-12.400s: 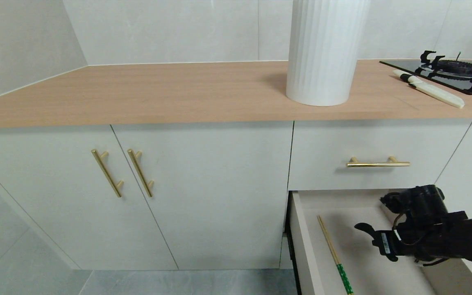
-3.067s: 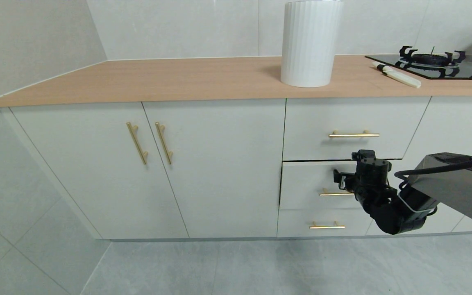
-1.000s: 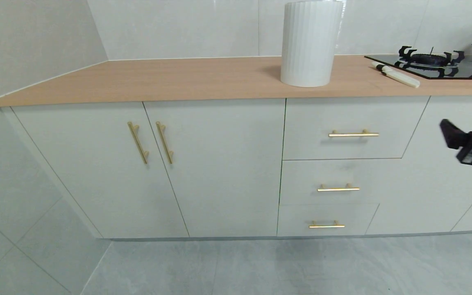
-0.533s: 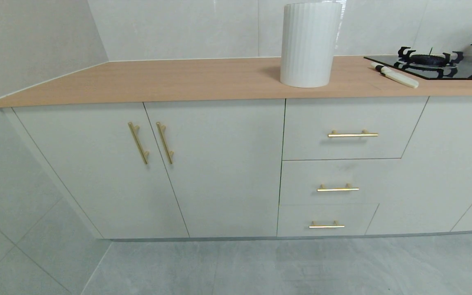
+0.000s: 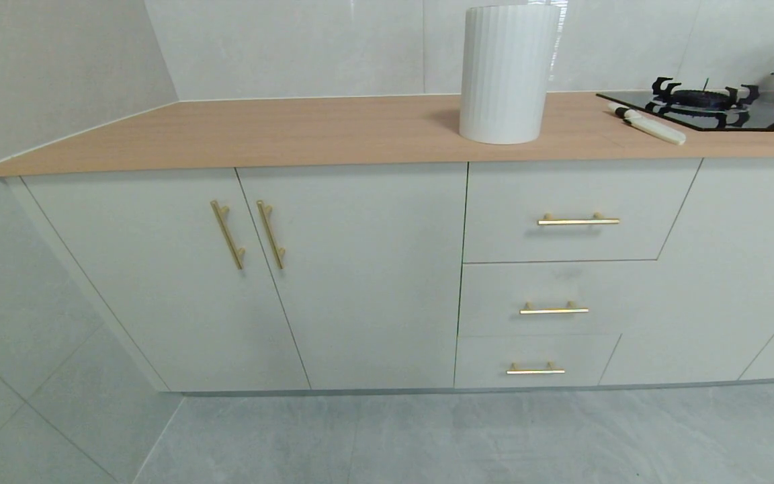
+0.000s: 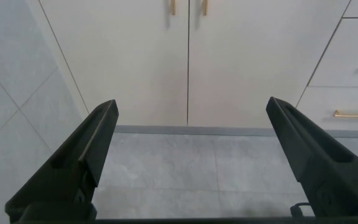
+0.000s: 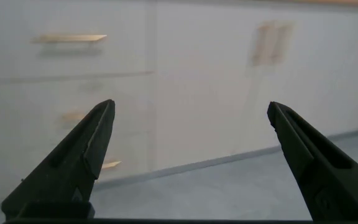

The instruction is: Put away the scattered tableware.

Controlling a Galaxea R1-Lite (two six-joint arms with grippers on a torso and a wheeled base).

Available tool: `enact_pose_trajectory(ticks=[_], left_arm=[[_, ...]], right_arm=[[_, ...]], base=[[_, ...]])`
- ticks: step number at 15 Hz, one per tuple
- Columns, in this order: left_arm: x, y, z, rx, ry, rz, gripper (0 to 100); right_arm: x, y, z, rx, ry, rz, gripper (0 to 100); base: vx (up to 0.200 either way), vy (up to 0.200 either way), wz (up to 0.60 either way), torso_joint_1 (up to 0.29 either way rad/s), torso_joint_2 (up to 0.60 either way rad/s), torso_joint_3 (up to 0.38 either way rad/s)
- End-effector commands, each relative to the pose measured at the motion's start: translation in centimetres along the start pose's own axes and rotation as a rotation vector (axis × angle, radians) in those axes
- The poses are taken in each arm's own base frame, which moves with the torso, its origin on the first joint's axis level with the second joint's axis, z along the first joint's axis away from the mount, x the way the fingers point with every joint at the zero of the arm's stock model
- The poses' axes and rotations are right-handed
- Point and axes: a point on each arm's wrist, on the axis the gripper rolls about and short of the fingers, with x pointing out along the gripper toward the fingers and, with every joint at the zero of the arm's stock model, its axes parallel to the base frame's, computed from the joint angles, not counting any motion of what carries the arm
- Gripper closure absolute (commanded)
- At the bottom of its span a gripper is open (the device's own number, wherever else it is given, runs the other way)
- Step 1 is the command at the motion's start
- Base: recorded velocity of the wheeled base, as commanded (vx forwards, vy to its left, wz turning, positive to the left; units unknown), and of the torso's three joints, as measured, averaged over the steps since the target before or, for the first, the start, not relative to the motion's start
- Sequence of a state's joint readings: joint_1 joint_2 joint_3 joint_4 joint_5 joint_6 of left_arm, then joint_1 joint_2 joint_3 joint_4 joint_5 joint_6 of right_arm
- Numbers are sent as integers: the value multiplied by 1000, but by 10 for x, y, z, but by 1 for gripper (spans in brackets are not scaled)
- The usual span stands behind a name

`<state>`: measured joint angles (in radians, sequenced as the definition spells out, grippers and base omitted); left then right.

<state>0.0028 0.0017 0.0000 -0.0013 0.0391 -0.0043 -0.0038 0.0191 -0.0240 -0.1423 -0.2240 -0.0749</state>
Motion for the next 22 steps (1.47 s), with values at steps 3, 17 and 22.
enact_pose_trajectory(ticks=[3, 17, 22], left_arm=[[0, 0, 0, 0, 1, 1, 0], [0, 0, 0, 4, 1, 0, 0], [0, 0, 0, 4, 1, -2, 0]], right_arm=[[-1, 3, -15, 25, 80, 77, 0], [-2, 6, -21, 59, 134, 217, 0], [-2, 6, -21, 58, 134, 219, 0]], base=[[0, 0, 0, 0, 0, 0], [0, 0, 0, 0, 0, 0], [160, 0, 0, 1, 2, 2]])
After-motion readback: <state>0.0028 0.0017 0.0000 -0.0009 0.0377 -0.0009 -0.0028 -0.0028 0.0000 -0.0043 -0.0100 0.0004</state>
